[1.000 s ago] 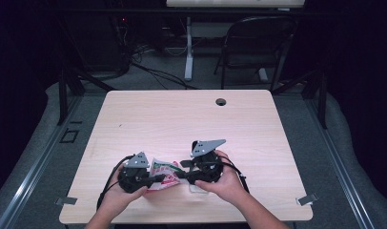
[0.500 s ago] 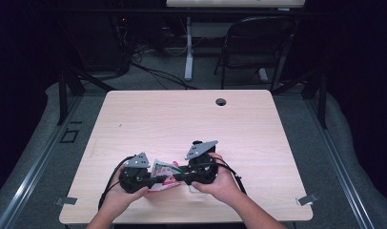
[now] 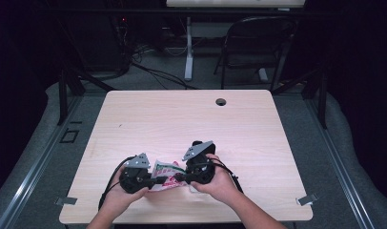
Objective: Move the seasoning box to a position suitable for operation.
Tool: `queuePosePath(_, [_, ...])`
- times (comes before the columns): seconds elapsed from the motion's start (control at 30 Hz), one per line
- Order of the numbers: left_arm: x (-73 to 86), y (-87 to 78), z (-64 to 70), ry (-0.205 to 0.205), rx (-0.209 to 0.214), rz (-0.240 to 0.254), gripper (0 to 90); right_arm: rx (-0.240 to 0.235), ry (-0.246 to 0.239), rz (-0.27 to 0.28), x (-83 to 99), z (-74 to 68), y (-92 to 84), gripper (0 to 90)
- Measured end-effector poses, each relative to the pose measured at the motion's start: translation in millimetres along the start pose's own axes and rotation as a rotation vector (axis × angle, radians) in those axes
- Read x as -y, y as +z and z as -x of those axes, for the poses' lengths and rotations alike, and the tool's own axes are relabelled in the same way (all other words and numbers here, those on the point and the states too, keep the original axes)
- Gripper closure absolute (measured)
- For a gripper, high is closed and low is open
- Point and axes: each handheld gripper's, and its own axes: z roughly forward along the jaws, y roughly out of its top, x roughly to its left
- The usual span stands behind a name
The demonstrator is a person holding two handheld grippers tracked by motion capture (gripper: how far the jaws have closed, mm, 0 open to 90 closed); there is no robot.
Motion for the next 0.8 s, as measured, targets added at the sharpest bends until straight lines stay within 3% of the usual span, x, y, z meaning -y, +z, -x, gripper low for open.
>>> queuePosePath(0.17, [2.0,-1.7,0.1,0.007,-0.005,0.02,89.5,-0.023,0.015,-0.009,-2.2,1.8,1.2,89.5])
queuePosePath(0.33, [1.1,-8.0,-0.7,0.003,-0.013,0.036,89.0,-0.004,-0.024,-0.018,-8.0,0.2,0.3,90.0])
queuePosePath(0.4, [0.9,-12.1,-1.3,0.001,-0.016,0.064,87.0,0.0,-0.031,-0.017,-10.3,-0.6,0.8,90.0])
queuePosePath(0.53, [2.1,-22.8,-3.8,0.03,-0.013,0.111,78.1,0.006,-0.037,-0.012,-12.5,-1.1,1.2,90.0])
queuePosePath(0.63, [5.4,-25.1,-6.9,0.042,-0.022,0.104,66.7,0.005,-0.041,-0.016,-13.3,-0.8,0.8,90.0])
queuePosePath(0.73, [9.2,-23.0,-8.5,0.052,-0.038,0.109,60.8,-0.003,-0.032,-0.004,-13.6,0.0,1.4,90.0])
queuePosePath(0.8, [10.7,-19.4,-7.9,0.079,-0.07,0.108,57.6,-0.008,-0.029,-0.001,-14.1,0.2,1.3,90.0])
